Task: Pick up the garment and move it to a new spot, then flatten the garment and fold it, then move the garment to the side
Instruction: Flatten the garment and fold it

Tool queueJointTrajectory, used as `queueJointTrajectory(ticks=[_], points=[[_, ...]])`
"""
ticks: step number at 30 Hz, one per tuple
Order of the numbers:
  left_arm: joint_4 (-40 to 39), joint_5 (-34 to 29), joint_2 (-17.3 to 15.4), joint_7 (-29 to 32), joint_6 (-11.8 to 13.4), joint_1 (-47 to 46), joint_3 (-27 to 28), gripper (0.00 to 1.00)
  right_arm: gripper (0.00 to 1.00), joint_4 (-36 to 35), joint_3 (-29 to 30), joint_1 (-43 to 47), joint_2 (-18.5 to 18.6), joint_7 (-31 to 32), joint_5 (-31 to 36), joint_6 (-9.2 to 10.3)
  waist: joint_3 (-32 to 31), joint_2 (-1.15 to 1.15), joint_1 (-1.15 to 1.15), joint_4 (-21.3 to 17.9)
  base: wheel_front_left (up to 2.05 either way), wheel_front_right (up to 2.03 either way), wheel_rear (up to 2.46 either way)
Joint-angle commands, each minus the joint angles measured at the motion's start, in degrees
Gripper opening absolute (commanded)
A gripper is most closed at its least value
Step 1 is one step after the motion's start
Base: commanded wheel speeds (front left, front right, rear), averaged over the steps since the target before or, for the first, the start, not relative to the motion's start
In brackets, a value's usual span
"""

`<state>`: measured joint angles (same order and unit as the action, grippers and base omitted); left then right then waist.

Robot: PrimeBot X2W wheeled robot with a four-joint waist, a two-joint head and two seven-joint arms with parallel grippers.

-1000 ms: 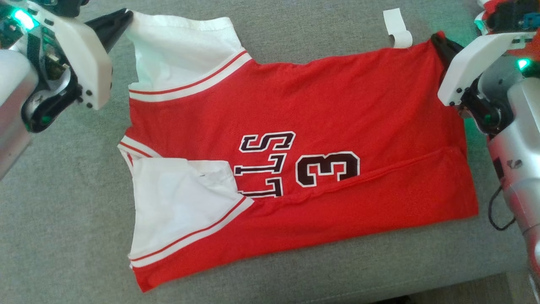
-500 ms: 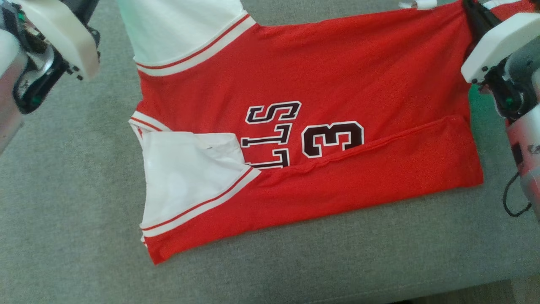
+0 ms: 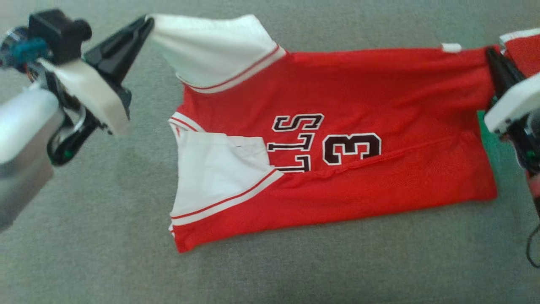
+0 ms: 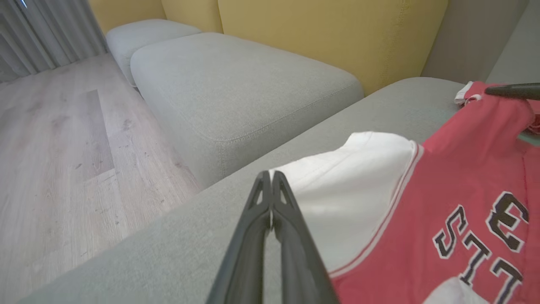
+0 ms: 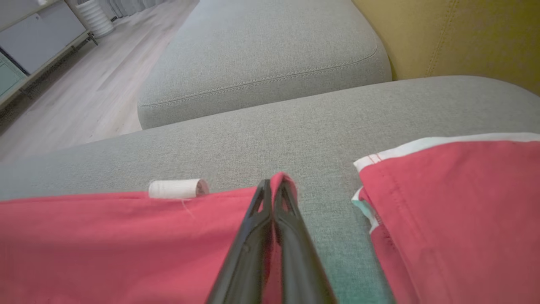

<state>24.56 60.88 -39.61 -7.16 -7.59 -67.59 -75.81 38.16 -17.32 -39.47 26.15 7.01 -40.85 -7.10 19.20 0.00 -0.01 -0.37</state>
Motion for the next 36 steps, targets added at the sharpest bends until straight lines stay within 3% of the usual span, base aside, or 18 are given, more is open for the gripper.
queueJointTrajectory(ticks=[1, 7, 13, 23, 34, 35, 36], points=[[-0.8, 0.5, -2.7, -0.7, 0.1, -1.2, 2.6, 0.00, 0.00, -2.3, 0.2, 1.0, 1.7, -0.6, -0.7, -0.39, -1.2, 0.00, 0.01, 1.2, 0.00, 0.00, 0.00], [-5.6, 0.8, -3.7, -2.2, 1.3, 6.4, 2.6, 0.00, 0.00, -7.8, 2.8, 10.1, 3.9, -1.0, -2.1, -0.39, -4.1, 0.00, 0.01, 3.8, 0.00, 0.00, 0.00], [-11.7, 0.9, -4.6, -2.3, 4.3, 15.2, 2.5, 0.00, 0.00, -14.5, 7.4, 20.6, 4.7, -1.3, -1.0, -0.39, -5.3, 0.00, 0.01, 6.0, 0.00, 0.00, 0.00], [-17.9, 1.9, -5.4, -2.7, 7.9, 23.1, 2.5, 0.00, 0.00, -22.4, 15.0, 30.0, 2.1, 0.9, 4.2, -0.39, -5.8, 0.00, 0.01, 6.7, 0.00, 0.00, 0.00], [-20.0, 2.6, -4.5, -3.0, 9.3, 28.9, 2.5, 0.00, 0.00, -26.6, 20.1, 36.5, -1.9, 2.6, 8.2, -0.39, -6.7, 0.00, 0.01, 6.8, 0.00, 0.00, 0.00], [-19.9, 2.7, -4.3, -3.1, 9.4, 29.3, 2.5, 0.00, 0.10, -26.6, 20.6, 36.9, -2.3, 3.0, 8.4, -0.39, -6.8, 0.00, 0.01, 6.7, 0.00, 0.00, 0.00], [-19.7, 2.8, -3.9, -3.3, 9.5, 29.8, 2.5, 0.00, 0.36, -26.7, 20.9, 37.3, -2.6, 3.3, 8.7, -0.39, -6.9, 0.00, 0.01, 6.7, 0.00, 0.00, 0.00]])
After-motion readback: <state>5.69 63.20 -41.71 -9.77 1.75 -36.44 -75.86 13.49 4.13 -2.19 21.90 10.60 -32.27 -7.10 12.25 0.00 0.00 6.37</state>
